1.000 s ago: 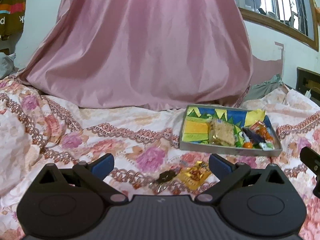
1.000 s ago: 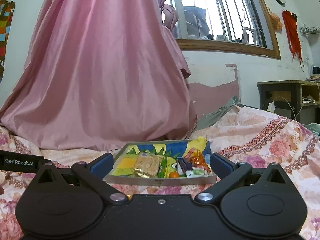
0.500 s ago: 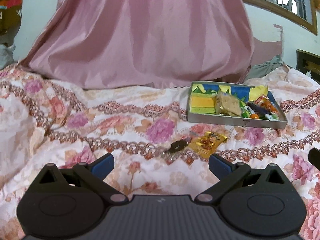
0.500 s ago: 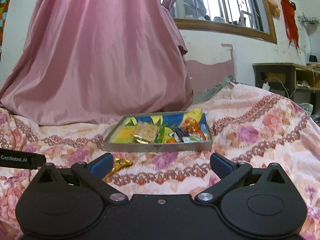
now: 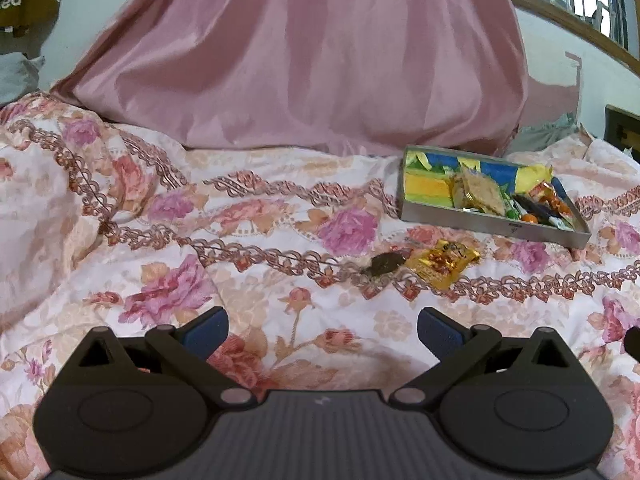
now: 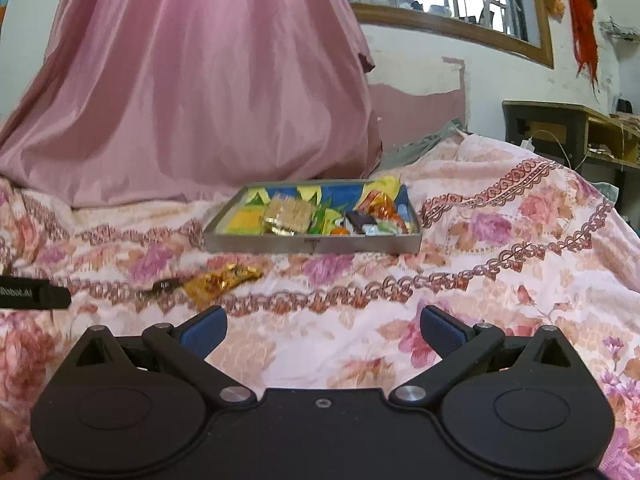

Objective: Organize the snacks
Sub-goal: 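Pull both grippers back from the tray toward the snacks on the bedspread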

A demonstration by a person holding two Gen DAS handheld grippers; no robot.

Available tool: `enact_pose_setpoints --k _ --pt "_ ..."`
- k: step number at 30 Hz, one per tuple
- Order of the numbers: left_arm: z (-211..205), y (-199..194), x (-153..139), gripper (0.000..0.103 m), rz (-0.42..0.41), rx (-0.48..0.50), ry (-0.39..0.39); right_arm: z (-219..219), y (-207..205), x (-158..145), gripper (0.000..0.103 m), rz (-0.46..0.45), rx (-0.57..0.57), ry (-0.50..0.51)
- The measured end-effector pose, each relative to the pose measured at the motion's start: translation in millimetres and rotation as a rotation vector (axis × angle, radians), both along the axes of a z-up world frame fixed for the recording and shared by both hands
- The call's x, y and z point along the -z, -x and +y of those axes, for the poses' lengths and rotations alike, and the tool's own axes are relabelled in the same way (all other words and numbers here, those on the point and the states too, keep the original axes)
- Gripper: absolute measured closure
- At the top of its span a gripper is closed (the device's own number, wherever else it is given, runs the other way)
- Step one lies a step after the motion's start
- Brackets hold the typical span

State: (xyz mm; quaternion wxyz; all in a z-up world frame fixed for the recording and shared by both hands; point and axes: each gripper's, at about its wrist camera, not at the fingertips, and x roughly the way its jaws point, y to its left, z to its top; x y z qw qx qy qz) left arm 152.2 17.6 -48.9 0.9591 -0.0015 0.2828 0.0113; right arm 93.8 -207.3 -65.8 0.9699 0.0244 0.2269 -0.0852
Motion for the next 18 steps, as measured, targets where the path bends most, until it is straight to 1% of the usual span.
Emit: enact_pose_setpoints --k 2,4,6,8,11,14,18 --pt "0.1 3.7 3.2 0.000 -0.003 -0.013 0.005 3.6 -1.3 3.2 0.001 0.022 -0.004 0.019" --pt "-1.6 3.4 6.0 0.000 0.030 -0.019 0.018 6.7 -2.6 6.5 0.001 0.046 -0.008 0.036" --pt "-1.8 3.9 7.6 0.000 0.057 -0.013 0.042 10.1 -3.9 10.5 0.001 0.073 -0.009 0.057" --pt "-0.9 5.3 8.5 0.000 0.062 -0.005 0.071 12.7 -3.4 12.7 0.001 0.091 -0.010 0.073" --pt "-2.9 7.5 8.6 0.000 0.072 -0.003 0.071 17.1 0.0 12.6 0.001 0.112 -0.011 0.087" --pt "-6.5 12.3 6.1 0.000 0.074 0.004 0.055 23.6 7.8 3.6 0.001 0.102 -0.017 0.097" --pt "-11.7 20.2 -4.6 0.000 0.069 0.004 0.033 33.7 21.5 -17.3 0.001 0.058 -0.039 0.101"
